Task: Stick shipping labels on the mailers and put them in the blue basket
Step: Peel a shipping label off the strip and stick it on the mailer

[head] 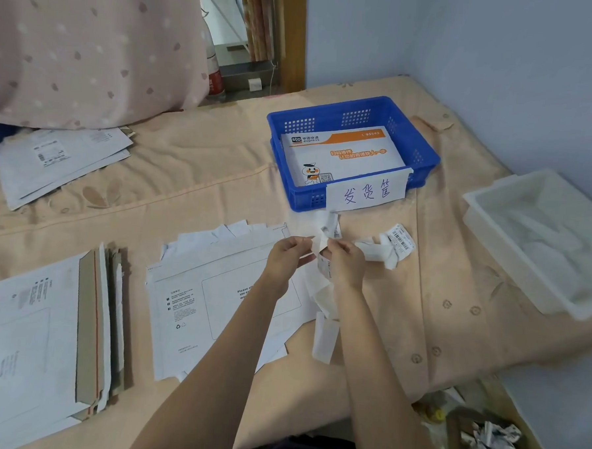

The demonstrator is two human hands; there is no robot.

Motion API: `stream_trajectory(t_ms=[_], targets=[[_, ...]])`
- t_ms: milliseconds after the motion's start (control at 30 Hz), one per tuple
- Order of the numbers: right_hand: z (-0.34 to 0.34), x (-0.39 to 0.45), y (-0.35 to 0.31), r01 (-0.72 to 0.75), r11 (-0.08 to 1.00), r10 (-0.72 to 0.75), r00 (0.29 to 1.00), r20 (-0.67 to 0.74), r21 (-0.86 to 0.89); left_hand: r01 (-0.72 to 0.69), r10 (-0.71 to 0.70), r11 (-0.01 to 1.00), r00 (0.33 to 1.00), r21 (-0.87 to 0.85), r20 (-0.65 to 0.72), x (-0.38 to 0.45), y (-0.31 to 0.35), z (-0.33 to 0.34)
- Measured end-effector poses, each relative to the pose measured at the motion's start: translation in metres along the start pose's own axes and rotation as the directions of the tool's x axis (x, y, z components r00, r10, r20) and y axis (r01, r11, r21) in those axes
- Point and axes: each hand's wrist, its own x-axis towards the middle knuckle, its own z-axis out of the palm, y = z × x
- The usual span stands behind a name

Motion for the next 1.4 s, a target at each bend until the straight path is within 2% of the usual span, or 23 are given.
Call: stream_trajectory(t_ms=[100,167,233,433,667,933,1000,1100,1167,1300,1400], targets=[[0.000,-0.001,-0.001,-0.119,0.973,0.111,0.992,0.052,0.196,-0.005,0.005,1.000,1.000,-0.004,0.022,-0.002,0.002,0.000],[0.001,-0.003,-0.001,-0.122,0.967,0.114,0.992,0.047,0.223,-0.007,0.008,1.000,1.000,0.014,-0.010,-0.004,0.002,0.001],[0.003,-0.005,-0.001,-0.086,0.979,0.080,0.996,0.042,0.185,-0.024,0.025,0.999,0.999,0.041,-0.039,-0.006,0.002,0.001],[0.008,-0.013,-0.001,0.111,0.989,-0.113,0.993,-0.016,-0.101,-0.032,0.034,0.998,0.999,0.049,-0.038,-0.010,0.007,0.001],[0.009,-0.020,-0.002,0.193,0.975,-0.196,0.981,-0.015,-0.112,-0.051,0.054,0.998,0.995,0.038,-0.079,-0.011,0.009,0.000],[0.006,-0.021,-0.001,0.179,0.975,-0.181,0.983,0.000,-0.131,-0.040,0.048,0.996,0.994,0.078,-0.097,-0.011,0.005,-0.004],[0.006,-0.021,-0.001,0.128,0.987,-0.127,0.992,0.022,-0.100,-0.035,0.050,0.992,0.992,0.125,-0.120,-0.007,0.002,-0.007],[0.008,-0.019,0.002,-0.015,0.998,0.014,1.000,0.017,0.055,-0.012,0.043,0.980,0.988,0.200,-0.148,-0.001,-0.001,-0.009],[0.006,-0.018,0.003,-0.103,0.985,0.098,0.994,0.037,0.141,0.011,0.016,0.985,0.989,0.175,-0.149,-0.002,-0.002,-0.008],[0.001,-0.017,-0.001,-0.291,0.856,0.227,0.954,0.195,0.427,0.026,-0.017,0.997,0.990,0.066,-0.138,-0.005,0.001,-0.007],[0.003,-0.017,0.000,-0.293,0.852,0.230,0.954,0.193,0.434,-0.002,0.023,0.992,0.986,0.127,-0.166,-0.004,0.001,-0.006]])
